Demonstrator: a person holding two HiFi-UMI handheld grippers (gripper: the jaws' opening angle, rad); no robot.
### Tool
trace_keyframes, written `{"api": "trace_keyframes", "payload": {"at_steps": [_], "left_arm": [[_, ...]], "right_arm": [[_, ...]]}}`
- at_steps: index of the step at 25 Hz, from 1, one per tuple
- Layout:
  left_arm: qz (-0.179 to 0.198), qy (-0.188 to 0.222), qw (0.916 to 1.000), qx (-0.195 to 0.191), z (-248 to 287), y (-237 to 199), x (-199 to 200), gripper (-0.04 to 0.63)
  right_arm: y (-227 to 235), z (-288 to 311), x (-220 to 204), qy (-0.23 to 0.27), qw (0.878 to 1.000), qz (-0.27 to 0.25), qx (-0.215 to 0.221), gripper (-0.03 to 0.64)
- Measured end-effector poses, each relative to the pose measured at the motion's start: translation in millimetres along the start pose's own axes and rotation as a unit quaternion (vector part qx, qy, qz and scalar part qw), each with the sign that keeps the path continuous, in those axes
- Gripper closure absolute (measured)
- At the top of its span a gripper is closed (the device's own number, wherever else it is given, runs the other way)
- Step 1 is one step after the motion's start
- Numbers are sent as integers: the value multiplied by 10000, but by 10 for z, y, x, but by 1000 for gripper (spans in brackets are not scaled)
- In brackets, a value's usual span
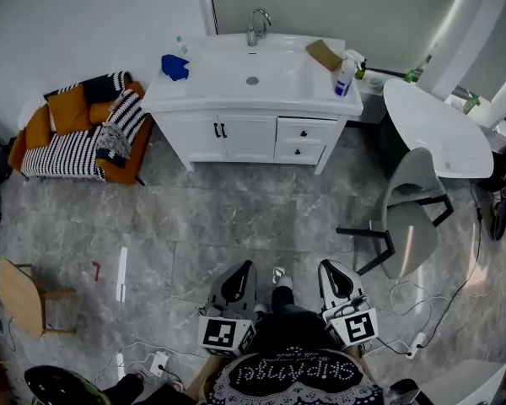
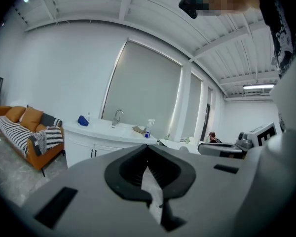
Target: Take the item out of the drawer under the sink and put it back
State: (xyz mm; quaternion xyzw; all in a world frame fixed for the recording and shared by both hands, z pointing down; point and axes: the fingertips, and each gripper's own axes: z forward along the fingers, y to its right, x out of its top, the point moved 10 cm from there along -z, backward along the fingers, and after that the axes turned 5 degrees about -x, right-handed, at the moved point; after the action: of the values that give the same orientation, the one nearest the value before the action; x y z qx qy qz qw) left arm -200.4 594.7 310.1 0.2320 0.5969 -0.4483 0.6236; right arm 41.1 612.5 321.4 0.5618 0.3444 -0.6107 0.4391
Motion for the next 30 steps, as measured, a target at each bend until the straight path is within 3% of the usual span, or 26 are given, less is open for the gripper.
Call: {"api": "trace_keyframes", "payload": {"at_steps": [7,14,20,23,27,30], "left_arm": [[281,-20,9996,-69,470,86,18,591],[94,230,9996,-132,723,228,69,591],[77,26,9999,-134,816,187,39,591],[97,-272,9994,-168,818,144,-11,591],[-139,-110,9997,-150,929,6,5,591],[-117,-339,9991,-209,1051,-161,85,591]], "right_arm": [[440,174,1,71,9999,-88,58,597],[683,253,-39,-29,9991,11,423,597],[743,333,-91,-191,9987,-25,475,597],[735,379,-84,-277,9986,9,454,597],[715,523,-94,-343,9985,-37,426,597],[708,688,-44,-312,9989,-39,336,597]]}}
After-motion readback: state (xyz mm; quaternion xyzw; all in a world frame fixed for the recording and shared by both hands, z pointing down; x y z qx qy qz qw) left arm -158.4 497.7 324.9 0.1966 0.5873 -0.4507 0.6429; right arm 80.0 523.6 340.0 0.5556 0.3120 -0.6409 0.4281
